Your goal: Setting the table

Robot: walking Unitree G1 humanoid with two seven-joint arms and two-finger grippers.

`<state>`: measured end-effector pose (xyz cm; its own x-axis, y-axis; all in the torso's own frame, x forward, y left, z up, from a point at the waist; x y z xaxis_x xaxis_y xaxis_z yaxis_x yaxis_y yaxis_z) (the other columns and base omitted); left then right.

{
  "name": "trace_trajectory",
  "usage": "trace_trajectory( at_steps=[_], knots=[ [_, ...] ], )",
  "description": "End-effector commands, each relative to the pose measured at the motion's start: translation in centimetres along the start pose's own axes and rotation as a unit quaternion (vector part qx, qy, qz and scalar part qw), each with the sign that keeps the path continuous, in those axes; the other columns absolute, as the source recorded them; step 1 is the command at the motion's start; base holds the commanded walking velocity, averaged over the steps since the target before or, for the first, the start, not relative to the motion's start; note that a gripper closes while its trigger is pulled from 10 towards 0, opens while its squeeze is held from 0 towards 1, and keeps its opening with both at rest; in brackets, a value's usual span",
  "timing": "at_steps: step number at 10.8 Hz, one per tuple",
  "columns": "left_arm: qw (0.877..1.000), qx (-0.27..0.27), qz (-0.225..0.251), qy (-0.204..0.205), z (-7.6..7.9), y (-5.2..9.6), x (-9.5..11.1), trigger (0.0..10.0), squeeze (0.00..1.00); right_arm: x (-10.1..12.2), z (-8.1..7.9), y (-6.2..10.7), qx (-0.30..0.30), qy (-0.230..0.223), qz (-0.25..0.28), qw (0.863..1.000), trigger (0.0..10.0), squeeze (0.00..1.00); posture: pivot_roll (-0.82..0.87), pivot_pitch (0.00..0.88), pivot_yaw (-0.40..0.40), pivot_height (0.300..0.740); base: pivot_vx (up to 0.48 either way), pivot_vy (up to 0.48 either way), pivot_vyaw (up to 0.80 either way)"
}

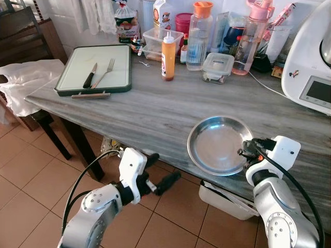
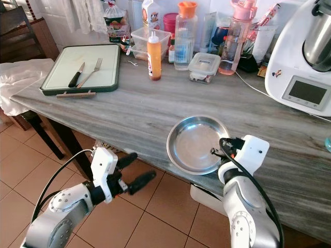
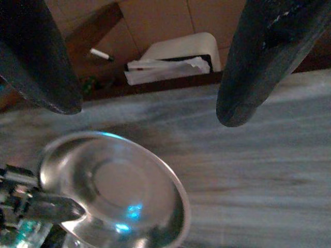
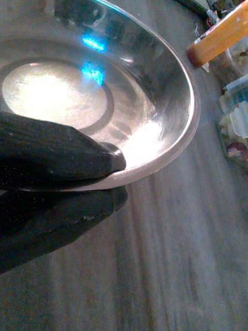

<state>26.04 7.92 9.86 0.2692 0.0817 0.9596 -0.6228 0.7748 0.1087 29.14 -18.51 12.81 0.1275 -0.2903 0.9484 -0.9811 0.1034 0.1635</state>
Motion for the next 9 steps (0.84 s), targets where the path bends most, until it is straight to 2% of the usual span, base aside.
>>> trace_trajectory(
  at_steps=[1, 7, 8, 9],
  knots=[
    [1.000, -0.010, -0.003, -0.005, 0.4, 0.2, 0.1, 10.0, 0.00, 0.1, 0.4, -0.2, -0.011, -0.004, 0.004, 1.000, 10.0, 0.00, -0.06, 0.073, 0.013, 0.740, 0.000, 0.000, 0.00],
    [1.000, -0.008, -0.005, -0.002, 0.4, 0.2, -0.2, 10.0, 0.00, -0.4, 0.9, -1.1, -0.030, -0.018, -0.001, 0.999, 10.0, 0.00, -0.05, 0.076, 0.012, 0.740, 0.000, 0.000, 0.00],
    [1.000, -0.005, -0.003, -0.002, 0.4, 0.2, -0.2, 10.0, 0.00, -0.4, 0.9, -1.3, -0.031, -0.020, 0.001, 0.999, 10.0, 0.13, -0.05, 0.076, 0.012, 0.740, 0.000, 0.000, 0.00],
    [1.000, -0.003, -0.002, -0.002, 0.3, 0.2, -0.2, 10.0, 0.00, -0.4, 0.7, -1.5, -0.029, -0.022, 0.001, 0.999, 10.0, 1.00, -0.05, 0.076, 0.013, 0.740, 0.000, 0.000, 0.00]
  ],
)
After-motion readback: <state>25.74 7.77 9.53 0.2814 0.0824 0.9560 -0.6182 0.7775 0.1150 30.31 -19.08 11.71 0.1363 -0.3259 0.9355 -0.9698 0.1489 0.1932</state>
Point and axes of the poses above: a point about 5 cm out from each wrist's last joint towards the gripper, its own y axis pointing back from the gripper into the wrist, its own x axis along the axis of the wrist's last joint, z = x × y, the point moved 3 cm from there along -y, pointing out of the wrist towards the gripper, and after that the axes turned 4 degrees about y, right-handed, at the moved point
